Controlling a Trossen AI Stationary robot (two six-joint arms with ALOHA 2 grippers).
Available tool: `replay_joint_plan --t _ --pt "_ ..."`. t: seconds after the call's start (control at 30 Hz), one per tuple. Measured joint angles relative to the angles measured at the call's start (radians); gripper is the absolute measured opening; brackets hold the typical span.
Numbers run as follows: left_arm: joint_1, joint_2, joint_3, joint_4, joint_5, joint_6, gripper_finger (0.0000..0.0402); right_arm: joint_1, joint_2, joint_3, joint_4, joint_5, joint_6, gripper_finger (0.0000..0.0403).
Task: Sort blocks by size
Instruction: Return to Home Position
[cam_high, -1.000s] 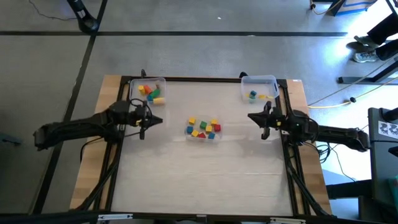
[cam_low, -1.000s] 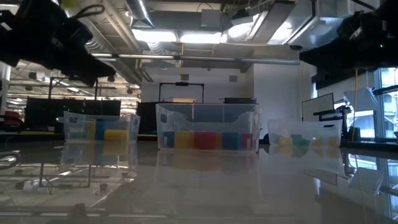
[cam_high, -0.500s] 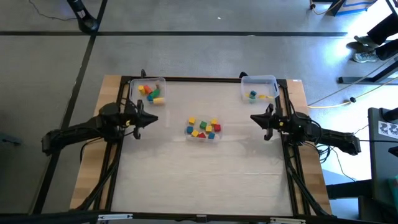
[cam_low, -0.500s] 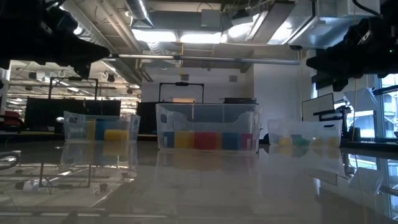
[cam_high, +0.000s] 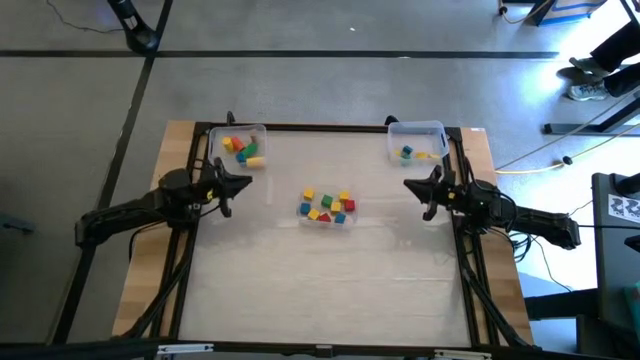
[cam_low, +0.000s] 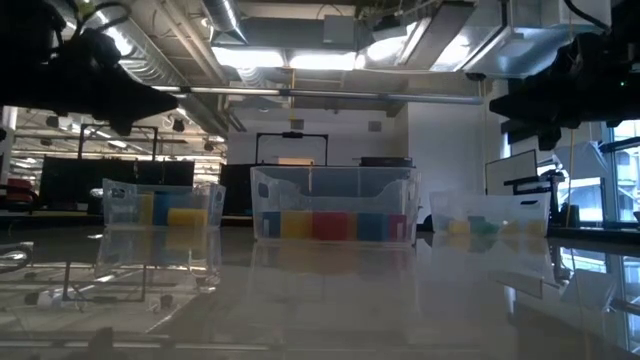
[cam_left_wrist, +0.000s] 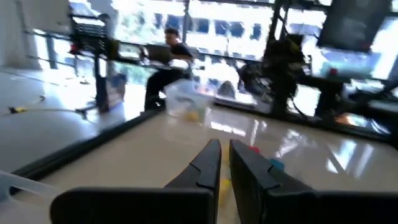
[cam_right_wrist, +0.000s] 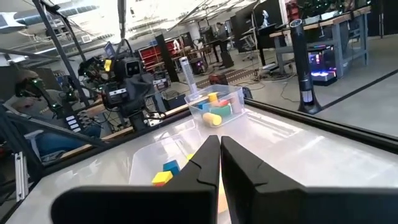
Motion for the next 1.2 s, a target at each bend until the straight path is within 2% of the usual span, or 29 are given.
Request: replay_joint_plan --t 0.1,0.3,1.2 --pt "0.0 0.001 -0.007 0.02 -0.029 0.022 0.0021 0.0 0.0 0.0 -0.004 -0.019 0.0 0.0017" --pt "0.0 0.008 -0.007 0.02 -0.029 0.053 0.0021 0.0 0.001 -0.002 -0.015 -0.125 0.008 0.0017" --pt "0.0 0.009 -0.007 0.02 -0.029 0.053 0.0021 0.0 0.001 -0.002 0.003 -0.131 0.007 0.0017"
